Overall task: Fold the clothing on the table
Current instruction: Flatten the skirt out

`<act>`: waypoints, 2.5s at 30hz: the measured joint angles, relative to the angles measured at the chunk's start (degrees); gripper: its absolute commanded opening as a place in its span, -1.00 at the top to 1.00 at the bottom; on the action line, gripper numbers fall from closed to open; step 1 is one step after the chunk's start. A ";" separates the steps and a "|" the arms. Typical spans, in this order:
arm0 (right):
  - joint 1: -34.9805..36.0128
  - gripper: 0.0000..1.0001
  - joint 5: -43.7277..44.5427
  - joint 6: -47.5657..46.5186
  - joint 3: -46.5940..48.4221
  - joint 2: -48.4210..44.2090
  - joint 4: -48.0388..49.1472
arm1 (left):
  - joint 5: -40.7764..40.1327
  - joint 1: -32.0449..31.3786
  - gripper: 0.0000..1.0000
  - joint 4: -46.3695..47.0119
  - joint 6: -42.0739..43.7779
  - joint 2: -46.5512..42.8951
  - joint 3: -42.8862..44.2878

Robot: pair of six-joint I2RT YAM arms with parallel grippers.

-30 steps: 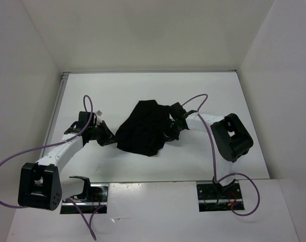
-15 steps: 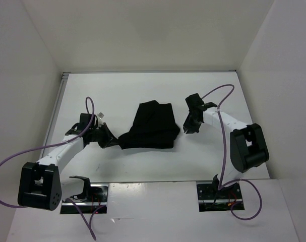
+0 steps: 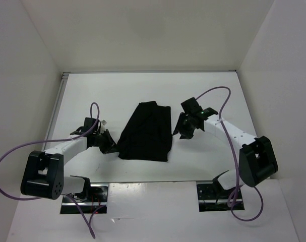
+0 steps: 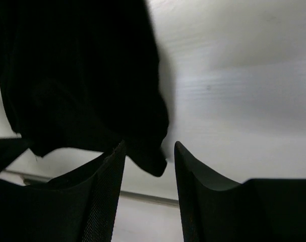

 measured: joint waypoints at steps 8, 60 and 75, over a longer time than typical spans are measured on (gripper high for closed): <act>10.47 0.01 -5.77 3.87 -3.80 5.99 3.39 | 0.35 -0.35 1.00 0.83 0.00 0.42 -0.13; 8.39 0.13 2.89 4.31 -5.95 2.82 -3.96 | -0.68 -5.53 0.08 0.20 -0.48 -1.95 -2.58; 8.37 0.16 2.56 4.57 -5.97 3.54 -2.60 | -2.91 -5.55 0.08 4.33 -2.34 -0.55 -4.15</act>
